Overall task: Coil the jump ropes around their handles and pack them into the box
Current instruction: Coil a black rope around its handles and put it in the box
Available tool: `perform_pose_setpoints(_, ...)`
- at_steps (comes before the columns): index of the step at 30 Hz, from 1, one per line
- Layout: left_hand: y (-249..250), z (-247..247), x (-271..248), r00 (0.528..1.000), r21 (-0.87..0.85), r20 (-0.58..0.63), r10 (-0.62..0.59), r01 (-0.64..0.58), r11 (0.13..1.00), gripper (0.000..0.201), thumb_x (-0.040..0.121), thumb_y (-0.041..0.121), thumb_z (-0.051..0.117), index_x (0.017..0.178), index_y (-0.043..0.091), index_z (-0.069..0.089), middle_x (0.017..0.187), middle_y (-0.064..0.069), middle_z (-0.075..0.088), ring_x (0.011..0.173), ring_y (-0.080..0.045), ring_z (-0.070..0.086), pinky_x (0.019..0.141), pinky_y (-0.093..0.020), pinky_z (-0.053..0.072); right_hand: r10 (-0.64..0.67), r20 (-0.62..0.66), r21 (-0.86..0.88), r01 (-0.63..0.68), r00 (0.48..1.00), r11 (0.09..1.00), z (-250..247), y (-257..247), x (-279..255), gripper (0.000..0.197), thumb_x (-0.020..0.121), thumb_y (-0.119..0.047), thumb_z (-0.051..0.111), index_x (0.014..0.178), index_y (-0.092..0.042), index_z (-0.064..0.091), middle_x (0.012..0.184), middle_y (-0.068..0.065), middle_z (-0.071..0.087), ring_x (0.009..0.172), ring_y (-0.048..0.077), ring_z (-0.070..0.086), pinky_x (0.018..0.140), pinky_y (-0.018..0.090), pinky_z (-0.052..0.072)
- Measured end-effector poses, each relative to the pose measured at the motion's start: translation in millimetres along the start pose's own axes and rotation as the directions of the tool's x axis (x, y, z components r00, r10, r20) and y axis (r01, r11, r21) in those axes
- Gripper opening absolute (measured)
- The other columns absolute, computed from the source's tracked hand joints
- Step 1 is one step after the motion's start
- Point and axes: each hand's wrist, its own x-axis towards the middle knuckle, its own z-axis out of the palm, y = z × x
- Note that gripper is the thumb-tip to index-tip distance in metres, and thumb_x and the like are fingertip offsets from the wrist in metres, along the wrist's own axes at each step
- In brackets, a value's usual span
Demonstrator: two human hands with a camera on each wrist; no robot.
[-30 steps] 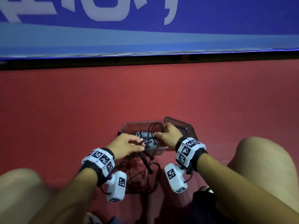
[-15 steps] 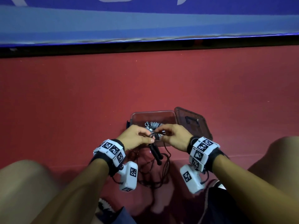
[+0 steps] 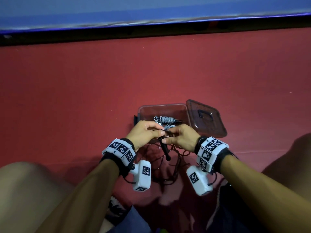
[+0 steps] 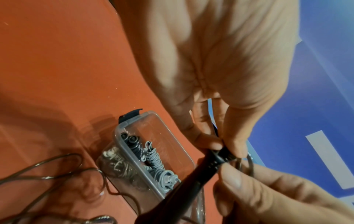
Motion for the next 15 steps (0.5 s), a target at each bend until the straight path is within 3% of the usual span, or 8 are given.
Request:
perform_pose_setpoints(4, -3, 4, -1, 1.000, -0.035, -0.006, 0.001, -0.001, 0.999, 0.010, 0.085, 0.004, 0.077, 0.095, 0.008, 0.077, 0.090, -0.008, 0.073, 0.083, -0.012, 0.066, 0.082, -0.023, 0.052, 0.006, -0.036, -0.001, -0.006, 0.999, 1.000, 2, 0, -1, 0.024, 0.077, -0.040, 0.083, 0.073, -0.020, 0.071, 0.050, -0.015, 0.050, 0.047, 0.001, 0.041, 0.057, 0.022, 0.037)
perform_pose_setpoints(8, -3, 9, -3, 1.000, -0.082, -0.017, -0.005, 0.003, 0.997, 0.009, 0.087, 0.002, 0.075, 0.096, 0.006, 0.075, 0.085, -0.011, 0.070, 0.069, -0.008, 0.062, 0.070, -0.019, 0.052, 0.023, -0.057, 0.036, -0.021, 0.998, 0.999, 6, 1, -3, 0.036, 0.071, -0.042, 0.088, 0.064, -0.014, 0.065, 0.056, -0.006, 0.052, 0.051, 0.009, 0.043, 0.055, 0.026, 0.038)
perform_pose_setpoints(12, -5, 14, -4, 1.000, -0.107, -0.006, -0.022, 0.021, 0.994, 0.014, 0.087, 0.005, 0.076, 0.100, 0.002, 0.076, 0.094, -0.020, 0.074, 0.078, -0.014, 0.066, 0.076, -0.023, 0.055, 0.042, -0.049, 0.148, -0.035, 0.998, 0.988, 10, 5, -4, 0.030, 0.073, -0.033, 0.088, 0.067, -0.010, 0.070, 0.058, -0.004, 0.056, 0.052, 0.010, 0.045, 0.057, 0.025, 0.039)
perform_pose_setpoints(15, -6, 15, -4, 1.000, -0.138, -0.009, -0.029, 0.027, 0.990, 0.013, 0.087, 0.003, 0.075, 0.100, 0.005, 0.077, 0.095, -0.015, 0.076, 0.080, -0.012, 0.069, 0.077, -0.022, 0.056, 0.059, -0.056, 0.236, -0.044, 0.997, 0.971, 11, 7, -7, 0.024, 0.077, -0.024, 0.085, 0.068, -0.008, 0.070, 0.056, -0.006, 0.056, 0.051, 0.008, 0.044, 0.056, 0.023, 0.038)
